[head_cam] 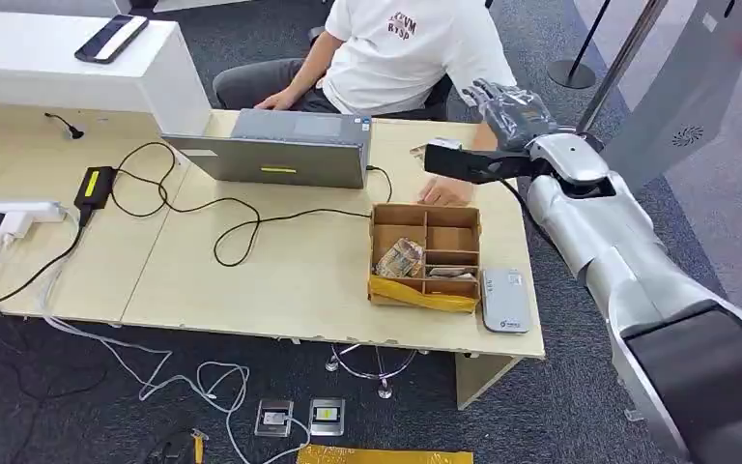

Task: Pass the card to the sensor for recognition and then transmit it.

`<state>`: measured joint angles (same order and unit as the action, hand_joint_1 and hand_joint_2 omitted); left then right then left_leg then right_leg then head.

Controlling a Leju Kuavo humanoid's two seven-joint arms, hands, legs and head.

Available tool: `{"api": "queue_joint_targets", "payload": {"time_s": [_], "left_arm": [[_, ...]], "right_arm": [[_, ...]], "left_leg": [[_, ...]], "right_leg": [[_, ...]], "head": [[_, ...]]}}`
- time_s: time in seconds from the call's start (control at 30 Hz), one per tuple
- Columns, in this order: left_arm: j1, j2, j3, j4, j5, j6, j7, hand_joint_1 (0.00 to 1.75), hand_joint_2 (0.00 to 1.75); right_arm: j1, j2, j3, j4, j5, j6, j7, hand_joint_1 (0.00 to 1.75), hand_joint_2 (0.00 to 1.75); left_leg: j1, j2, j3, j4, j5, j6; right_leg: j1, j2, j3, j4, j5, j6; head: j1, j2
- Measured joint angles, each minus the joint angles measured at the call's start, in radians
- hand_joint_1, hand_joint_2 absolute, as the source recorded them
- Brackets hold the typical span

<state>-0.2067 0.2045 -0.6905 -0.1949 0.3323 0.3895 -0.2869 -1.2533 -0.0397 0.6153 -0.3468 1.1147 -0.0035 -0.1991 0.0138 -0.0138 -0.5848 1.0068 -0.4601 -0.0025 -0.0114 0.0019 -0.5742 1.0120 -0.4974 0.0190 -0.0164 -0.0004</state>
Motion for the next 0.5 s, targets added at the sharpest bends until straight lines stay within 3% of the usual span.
{"api": "queue_joint_targets", "payload": {"time_s": [0.07,0.13,0.2,0.5], "left_arm": [[0.0,0.0,0.0,0.0,0.003,0.007,0.0,0.0,0.0],[0.005,0.0,0.0,0.0,0.018,0.023,0.0,0.0,0.0],[0.013,0.0,0.0,0.0,0.026,0.033,-0.004,0.0,0.0],[0.024,-0.001,0.0,0.0,0.026,0.036,-0.007,0.0,0.0]], "right_arm": [[0.001,0.0,0.0,0.0,-0.036,-0.037,-0.027,0.0,0.0],[0.002,-0.001,-0.018,-0.003,-0.176,-0.113,-0.122,0.0,0.0],[0.001,-0.003,-0.051,-0.015,-0.273,-0.143,-0.173,0.0,0.0],[0.003,-0.004,-0.129,-0.034,-0.292,-0.145,-0.178,0.0,0.0]], "left_leg": [[0.0,0.0,0.0,0.0,0.0,0.0],[0.0,0.0,0.0,0.0,0.0,0.0],[0.0,0.0,0.0,0.0,0.0,0.0],[0.0,0.0,0.0,0.0,0.0,0.0]], "right_leg": [[0.0,0.0,0.0,0.0,0.0,0.0],[0.0,0.0,0.0,0.0,0.0,0.0],[0.0,0.0,0.0,0.0,0.0,0.0],[0.0,0.0,0.0,0.0,0.0,0.0]], "head": [[0.0,0.0],[0.0,0.0],[0.0,0.0],[0.0,0.0]]}}
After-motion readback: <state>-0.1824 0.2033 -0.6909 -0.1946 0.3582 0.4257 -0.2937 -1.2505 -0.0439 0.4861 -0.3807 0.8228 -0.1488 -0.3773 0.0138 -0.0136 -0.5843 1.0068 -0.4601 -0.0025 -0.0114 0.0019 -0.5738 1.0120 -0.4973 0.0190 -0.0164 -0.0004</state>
